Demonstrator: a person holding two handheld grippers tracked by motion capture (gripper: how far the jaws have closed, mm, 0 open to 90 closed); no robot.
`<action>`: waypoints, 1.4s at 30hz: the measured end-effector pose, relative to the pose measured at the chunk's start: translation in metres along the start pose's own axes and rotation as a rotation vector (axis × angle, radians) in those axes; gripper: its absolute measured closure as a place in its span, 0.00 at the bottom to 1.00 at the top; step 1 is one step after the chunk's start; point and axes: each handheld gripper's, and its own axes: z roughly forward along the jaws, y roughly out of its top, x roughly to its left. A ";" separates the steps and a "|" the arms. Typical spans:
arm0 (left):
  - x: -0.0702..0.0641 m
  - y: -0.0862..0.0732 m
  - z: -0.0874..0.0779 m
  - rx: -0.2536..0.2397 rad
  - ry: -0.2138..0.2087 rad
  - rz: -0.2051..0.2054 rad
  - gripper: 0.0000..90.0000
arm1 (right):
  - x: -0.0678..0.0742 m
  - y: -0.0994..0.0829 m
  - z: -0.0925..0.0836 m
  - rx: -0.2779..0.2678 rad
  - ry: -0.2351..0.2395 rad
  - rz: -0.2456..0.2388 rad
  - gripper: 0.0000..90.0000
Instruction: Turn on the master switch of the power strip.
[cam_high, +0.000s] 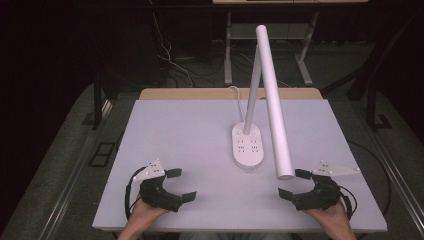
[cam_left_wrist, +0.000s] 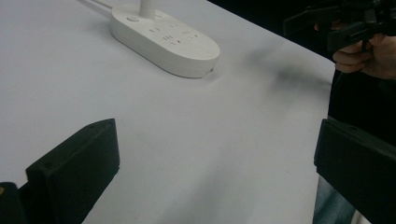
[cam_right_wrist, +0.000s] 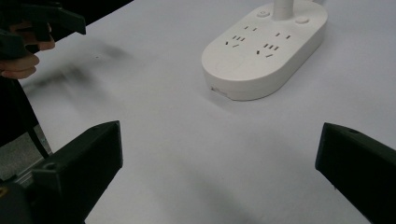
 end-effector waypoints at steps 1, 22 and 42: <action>0.000 0.000 0.000 0.000 0.000 0.000 0.00 | 0.000 0.000 0.000 0.000 0.000 0.000 0.00; -0.003 0.005 -0.004 0.027 -0.006 0.006 0.00 | 0.000 -0.002 -0.001 0.013 -0.004 -0.004 0.00; -0.008 0.023 -0.004 0.095 -0.021 0.032 0.00 | -0.003 -0.003 -0.007 0.002 -0.022 0.004 0.00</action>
